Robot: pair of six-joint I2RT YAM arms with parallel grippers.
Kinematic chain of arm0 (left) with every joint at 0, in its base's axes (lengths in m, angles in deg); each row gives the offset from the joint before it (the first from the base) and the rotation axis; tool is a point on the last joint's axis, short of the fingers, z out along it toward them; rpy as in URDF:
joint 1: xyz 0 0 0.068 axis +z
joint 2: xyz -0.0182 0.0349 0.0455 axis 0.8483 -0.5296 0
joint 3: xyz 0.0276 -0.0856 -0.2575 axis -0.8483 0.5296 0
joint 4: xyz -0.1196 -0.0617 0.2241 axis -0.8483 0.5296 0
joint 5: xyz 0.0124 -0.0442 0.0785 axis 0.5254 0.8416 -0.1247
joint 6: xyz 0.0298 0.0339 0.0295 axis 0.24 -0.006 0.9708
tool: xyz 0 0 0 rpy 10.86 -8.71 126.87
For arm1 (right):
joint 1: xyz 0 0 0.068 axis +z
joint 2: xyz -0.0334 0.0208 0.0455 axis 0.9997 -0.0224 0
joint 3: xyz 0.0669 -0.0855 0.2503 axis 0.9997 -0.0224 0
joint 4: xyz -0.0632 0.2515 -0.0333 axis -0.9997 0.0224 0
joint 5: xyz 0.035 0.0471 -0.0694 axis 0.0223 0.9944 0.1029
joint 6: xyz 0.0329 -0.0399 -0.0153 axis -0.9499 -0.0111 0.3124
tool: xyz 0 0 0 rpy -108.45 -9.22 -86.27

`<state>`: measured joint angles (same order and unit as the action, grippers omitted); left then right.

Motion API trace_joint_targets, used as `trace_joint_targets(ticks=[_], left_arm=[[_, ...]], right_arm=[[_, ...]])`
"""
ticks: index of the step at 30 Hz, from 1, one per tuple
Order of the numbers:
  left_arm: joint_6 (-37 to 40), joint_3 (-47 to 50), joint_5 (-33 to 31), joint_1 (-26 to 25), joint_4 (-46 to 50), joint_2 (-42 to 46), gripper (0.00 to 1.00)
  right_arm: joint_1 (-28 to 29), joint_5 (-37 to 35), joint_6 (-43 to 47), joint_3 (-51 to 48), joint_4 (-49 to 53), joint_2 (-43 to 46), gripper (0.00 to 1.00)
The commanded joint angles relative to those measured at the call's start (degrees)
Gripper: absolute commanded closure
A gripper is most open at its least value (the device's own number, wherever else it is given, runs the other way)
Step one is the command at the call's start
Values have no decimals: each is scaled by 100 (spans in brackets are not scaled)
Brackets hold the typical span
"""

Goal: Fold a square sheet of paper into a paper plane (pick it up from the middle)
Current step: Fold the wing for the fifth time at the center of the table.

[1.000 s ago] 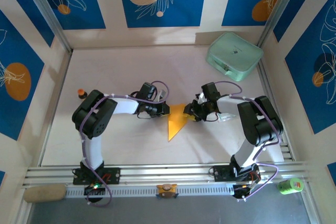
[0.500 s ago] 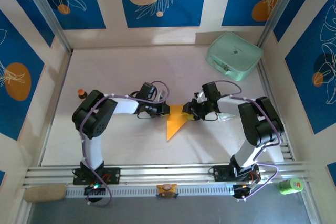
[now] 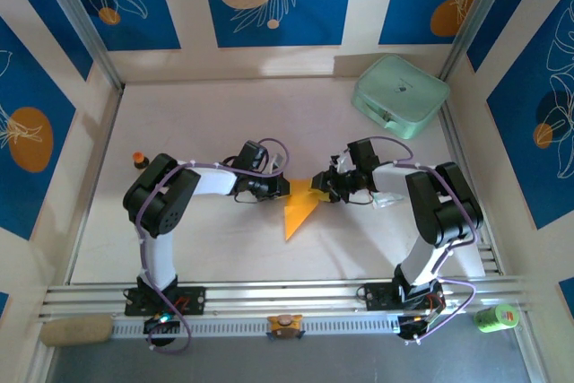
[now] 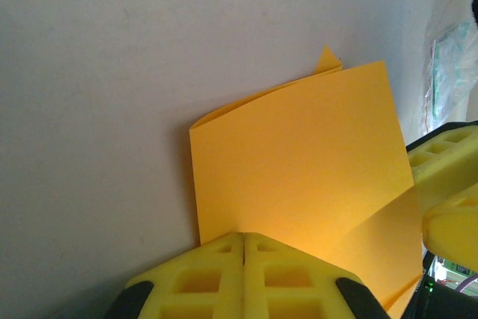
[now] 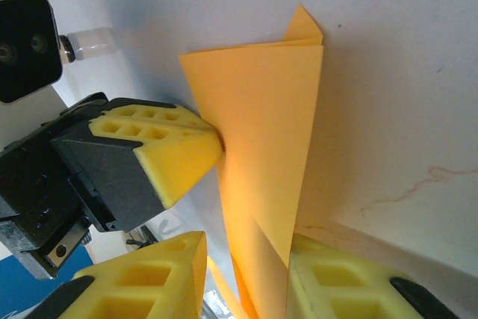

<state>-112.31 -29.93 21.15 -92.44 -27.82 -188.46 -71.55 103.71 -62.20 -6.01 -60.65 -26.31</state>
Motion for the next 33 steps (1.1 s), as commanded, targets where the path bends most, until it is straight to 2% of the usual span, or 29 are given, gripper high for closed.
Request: trace_joint_targets(ticks=[1, 8, 12, 15, 19, 24, 33], left_arm=[[-52, 191, 187, -65, 324, 6, 95], [-172, 311, 135, -61, 28, 319, 91], [-196, 414, 26, -59, -56, 633, 82], [-151, 474, -44, -82, -17, 892, 80], [-190, 450, -24, -180, 122, 1026, 83], [-351, 341, 112, -437, 149, 748, 88], [-369, 325, -10, -507, 254, 150, 96]], right_arm=[[-29, 188, 39, -3, 43, -77, 73], [-21, -100, -178, -120, 68, -170, 95], [6, -360, -442, -267, -7, -50, 97], [23, -501, -795, -417, -168, 109, 98], [55, -706, -1304, -631, -387, 354, 98], [155, -903, -1586, -732, -402, 559, 98], [159, -730, -1328, -752, -350, 600, 94]])
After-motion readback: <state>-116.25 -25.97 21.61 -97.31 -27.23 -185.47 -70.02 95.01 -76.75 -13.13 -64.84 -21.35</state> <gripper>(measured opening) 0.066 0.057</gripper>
